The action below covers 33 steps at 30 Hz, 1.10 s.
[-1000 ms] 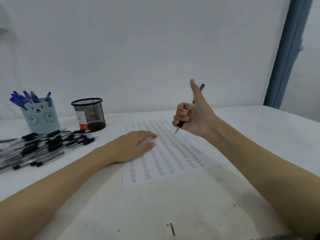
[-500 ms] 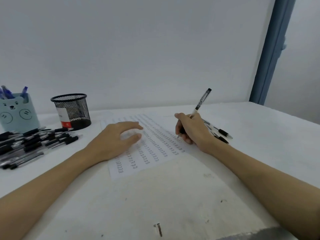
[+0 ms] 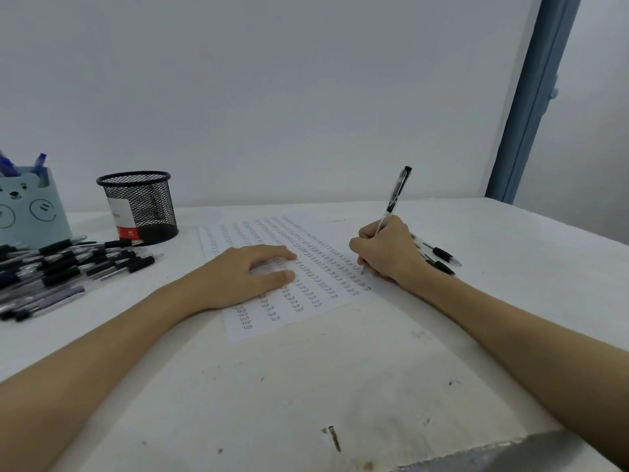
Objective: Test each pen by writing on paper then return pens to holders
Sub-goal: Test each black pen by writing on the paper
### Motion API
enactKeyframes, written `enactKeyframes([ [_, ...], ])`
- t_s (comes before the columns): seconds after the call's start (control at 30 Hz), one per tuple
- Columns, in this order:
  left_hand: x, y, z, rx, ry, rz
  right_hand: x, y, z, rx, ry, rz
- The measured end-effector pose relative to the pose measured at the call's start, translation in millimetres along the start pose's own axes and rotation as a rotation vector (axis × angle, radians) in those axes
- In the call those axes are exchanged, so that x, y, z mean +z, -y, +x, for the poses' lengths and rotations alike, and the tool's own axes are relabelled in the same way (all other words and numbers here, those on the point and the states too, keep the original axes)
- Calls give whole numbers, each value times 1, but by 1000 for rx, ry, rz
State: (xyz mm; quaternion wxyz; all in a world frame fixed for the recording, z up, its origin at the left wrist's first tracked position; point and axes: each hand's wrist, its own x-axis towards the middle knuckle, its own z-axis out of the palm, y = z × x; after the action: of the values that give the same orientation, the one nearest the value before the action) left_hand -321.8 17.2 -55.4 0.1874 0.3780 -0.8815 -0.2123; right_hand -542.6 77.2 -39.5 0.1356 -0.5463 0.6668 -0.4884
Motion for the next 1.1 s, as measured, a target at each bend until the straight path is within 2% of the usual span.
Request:
enactKeyframes([
  [1.1,1,0,1,7,6,-6,1,3,-1,19,-47,-90],
])
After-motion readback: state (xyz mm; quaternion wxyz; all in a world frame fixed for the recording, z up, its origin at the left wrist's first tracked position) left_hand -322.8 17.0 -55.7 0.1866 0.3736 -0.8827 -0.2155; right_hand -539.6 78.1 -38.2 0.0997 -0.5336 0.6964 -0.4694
